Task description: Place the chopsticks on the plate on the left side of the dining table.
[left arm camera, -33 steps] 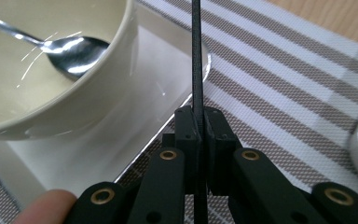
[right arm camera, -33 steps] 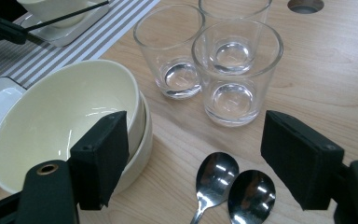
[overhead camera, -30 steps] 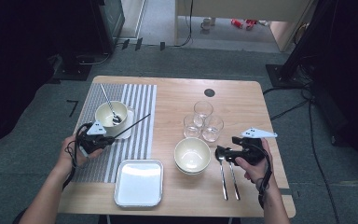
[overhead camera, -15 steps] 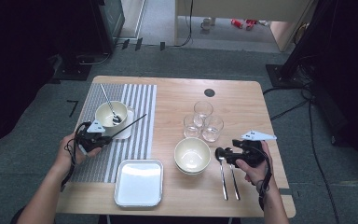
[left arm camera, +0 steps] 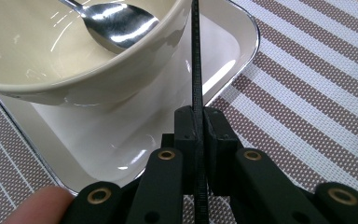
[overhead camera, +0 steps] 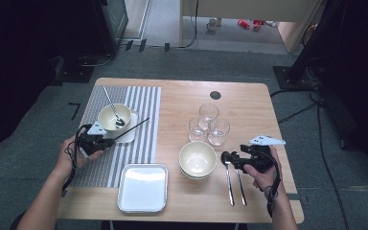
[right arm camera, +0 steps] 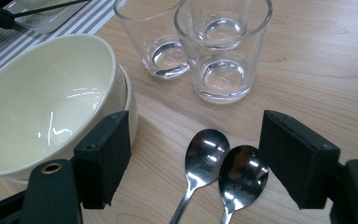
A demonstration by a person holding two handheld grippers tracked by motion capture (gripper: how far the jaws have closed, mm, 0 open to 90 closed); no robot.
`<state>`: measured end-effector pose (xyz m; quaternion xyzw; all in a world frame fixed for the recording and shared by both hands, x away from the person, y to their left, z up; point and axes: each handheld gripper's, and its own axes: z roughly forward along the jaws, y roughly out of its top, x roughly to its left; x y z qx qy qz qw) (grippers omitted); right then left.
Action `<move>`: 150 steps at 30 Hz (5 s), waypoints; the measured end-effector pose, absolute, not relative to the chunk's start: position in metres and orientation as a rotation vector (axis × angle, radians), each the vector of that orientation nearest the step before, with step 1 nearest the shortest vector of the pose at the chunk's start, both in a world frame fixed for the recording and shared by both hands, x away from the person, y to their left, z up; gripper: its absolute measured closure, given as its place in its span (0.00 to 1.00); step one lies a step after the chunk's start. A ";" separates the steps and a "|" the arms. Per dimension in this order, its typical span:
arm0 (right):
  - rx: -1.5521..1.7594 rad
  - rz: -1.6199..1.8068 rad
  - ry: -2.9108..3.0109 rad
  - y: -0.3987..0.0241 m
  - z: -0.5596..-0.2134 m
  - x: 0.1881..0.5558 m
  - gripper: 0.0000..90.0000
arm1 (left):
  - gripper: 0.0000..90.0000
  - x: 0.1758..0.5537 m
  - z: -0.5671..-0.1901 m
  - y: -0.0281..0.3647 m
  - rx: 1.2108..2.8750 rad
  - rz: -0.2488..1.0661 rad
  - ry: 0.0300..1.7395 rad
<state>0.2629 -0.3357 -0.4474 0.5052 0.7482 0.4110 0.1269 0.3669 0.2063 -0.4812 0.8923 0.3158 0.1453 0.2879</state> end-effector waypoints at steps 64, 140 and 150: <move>1.625 1.002 2.038 -0.366 -0.448 0.255 0.53 | 0.57 0.321 -0.430 0.200 2.237 0.442 0.741; 2.013 0.892 1.834 -0.437 -0.497 0.251 0.89 | 0.46 0.299 -0.456 0.177 2.168 0.425 0.806; 2.033 0.907 1.816 -0.441 -0.496 0.251 0.89 | 0.46 0.300 -0.455 0.179 2.151 0.409 0.810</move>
